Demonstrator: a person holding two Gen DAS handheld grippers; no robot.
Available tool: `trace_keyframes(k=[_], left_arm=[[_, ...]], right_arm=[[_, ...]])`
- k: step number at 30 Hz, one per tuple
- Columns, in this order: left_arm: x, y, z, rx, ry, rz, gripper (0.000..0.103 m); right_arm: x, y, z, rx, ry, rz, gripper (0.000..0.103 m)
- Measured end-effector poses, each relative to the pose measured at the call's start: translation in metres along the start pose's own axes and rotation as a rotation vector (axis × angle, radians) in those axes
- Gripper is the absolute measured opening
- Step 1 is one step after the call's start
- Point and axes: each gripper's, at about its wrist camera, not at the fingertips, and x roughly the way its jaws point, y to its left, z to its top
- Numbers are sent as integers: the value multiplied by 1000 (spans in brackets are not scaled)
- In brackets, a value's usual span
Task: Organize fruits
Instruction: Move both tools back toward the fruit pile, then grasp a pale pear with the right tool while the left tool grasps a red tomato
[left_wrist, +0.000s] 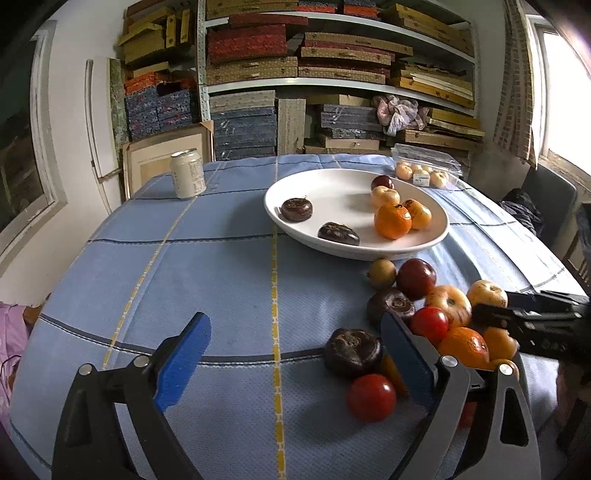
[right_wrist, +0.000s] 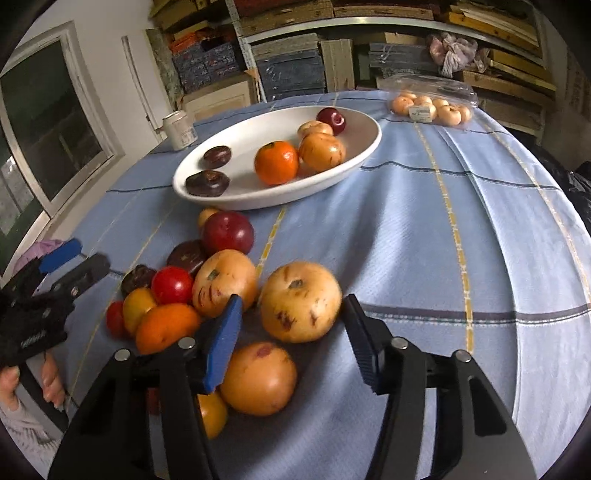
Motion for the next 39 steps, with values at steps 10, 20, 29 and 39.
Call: trace_keyframes(k=[10,20,29,39], left_arm=[[-17,0,-18,36,28,-159,94],[-7,-22,-32,178,138,-102,94],[15,-22,-32,181,192,-149,49],[19,-22,-28,140,193,-221,32]], right_arm=[[-15,-19,1,49,-60,15,44],[-15,-21,-2,63,-57,12,45],[-16,-24,-3,80,-59,15,45],[-16,-27,-5,94,-57,20,45]])
